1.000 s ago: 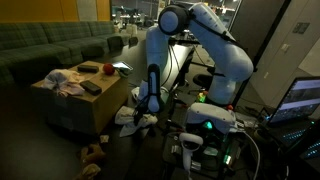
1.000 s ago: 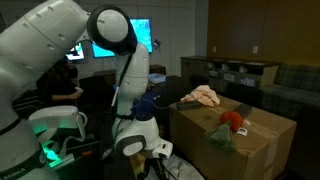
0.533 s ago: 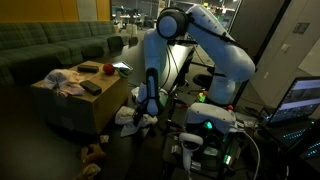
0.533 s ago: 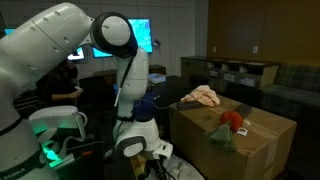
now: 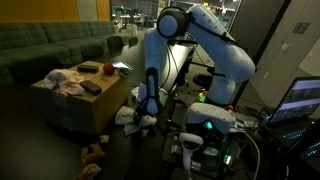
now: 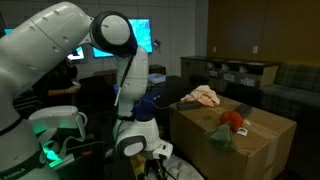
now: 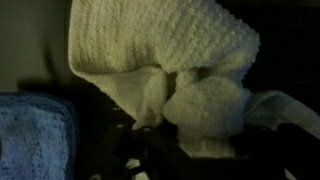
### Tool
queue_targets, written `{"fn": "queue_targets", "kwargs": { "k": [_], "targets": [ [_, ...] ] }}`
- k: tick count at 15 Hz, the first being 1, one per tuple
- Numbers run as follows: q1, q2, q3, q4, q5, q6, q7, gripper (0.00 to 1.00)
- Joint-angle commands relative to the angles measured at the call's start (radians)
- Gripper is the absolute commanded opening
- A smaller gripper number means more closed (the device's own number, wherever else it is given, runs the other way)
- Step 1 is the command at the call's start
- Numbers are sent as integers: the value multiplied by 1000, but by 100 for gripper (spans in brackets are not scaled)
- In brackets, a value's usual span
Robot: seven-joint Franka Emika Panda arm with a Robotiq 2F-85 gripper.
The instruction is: Pick up all the objects that are on the box and put them on the table, then pick up the objects that are on the table and put them on the box
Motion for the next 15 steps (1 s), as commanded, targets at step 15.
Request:
{"fn": "queue_targets", "kwargs": {
  "k": [15],
  "targets": [
    [-556, -633, 385, -334, -144, -381, -94, 4]
  ]
}}
